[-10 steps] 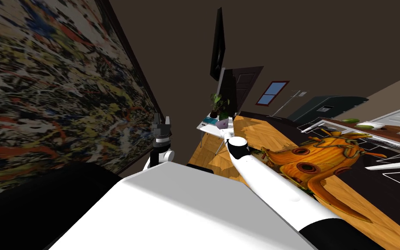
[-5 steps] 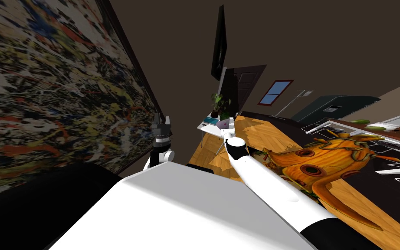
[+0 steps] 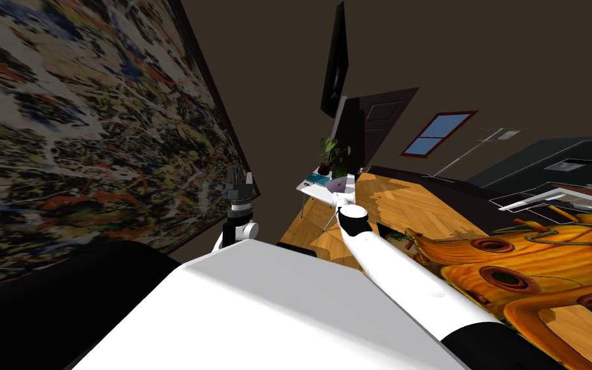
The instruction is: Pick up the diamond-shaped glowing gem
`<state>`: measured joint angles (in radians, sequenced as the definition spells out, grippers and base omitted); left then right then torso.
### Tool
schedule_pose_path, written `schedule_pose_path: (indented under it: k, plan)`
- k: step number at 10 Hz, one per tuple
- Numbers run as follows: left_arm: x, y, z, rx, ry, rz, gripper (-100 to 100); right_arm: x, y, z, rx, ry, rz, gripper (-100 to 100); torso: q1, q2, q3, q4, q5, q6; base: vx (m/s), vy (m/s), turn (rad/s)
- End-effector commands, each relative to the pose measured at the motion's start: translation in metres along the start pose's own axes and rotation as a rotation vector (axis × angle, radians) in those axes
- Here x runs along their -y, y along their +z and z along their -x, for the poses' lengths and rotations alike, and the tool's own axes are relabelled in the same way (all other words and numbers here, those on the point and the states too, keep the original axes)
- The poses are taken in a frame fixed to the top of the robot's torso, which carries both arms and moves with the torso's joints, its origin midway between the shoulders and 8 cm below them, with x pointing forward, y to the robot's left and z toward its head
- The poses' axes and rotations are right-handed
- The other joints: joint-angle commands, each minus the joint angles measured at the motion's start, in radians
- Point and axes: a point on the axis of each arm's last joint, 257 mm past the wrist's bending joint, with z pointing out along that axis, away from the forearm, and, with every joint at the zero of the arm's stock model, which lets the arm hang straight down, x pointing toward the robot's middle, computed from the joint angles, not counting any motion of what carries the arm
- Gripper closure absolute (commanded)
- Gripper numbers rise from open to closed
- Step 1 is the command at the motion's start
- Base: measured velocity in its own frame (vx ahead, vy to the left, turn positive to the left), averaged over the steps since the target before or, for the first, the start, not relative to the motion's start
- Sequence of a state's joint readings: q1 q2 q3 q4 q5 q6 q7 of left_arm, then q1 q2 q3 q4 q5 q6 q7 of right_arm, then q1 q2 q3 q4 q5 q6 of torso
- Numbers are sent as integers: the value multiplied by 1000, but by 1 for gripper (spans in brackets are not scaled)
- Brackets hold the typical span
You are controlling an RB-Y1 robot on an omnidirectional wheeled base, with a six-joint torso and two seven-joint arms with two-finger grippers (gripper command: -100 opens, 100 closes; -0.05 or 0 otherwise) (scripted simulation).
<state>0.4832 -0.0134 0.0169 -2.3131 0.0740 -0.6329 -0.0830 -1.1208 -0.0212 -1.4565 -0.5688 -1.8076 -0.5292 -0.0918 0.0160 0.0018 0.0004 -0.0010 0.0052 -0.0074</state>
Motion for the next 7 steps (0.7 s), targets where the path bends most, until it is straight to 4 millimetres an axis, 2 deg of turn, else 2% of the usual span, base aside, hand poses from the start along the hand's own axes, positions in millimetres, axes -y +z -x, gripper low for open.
schedule_pose_path:
  k: [1,2,4,5,6,7]
  plan:
    - [0,0,0,0,0,0,0,-1,4,-7,-11,3,3,-100,0,0,0,0,0,0,-22,-12,133]
    - [0,0,0,0,0,0,0,-1,4,-7,-11,3,3,-100,-1,-1,0,0,0,1,-8,-10,-11]
    - [0,0,0,0,0,0,0,-9,13,-45,-58,52,19,-100,-1,-1,-1,0,0,0,-31,-26,313]
    - [0,0,-1,-2,-3,0,0,-9,13,-45,-58,52,19,-100,-1,-2,-2,-2,-1,-3,-46,-37,118]
    - [0,0,-1,-2,-2,0,0,-13,17,-64,-81,76,26,-100,0,-4,-3,-2,-1,-2,-40,-22,176]
    - [0,0,-1,-2,-3,0,0,-13,17,-64,-81,76,26,-100,0,-4,-3,-2,-1,-3,-28,-18,110]
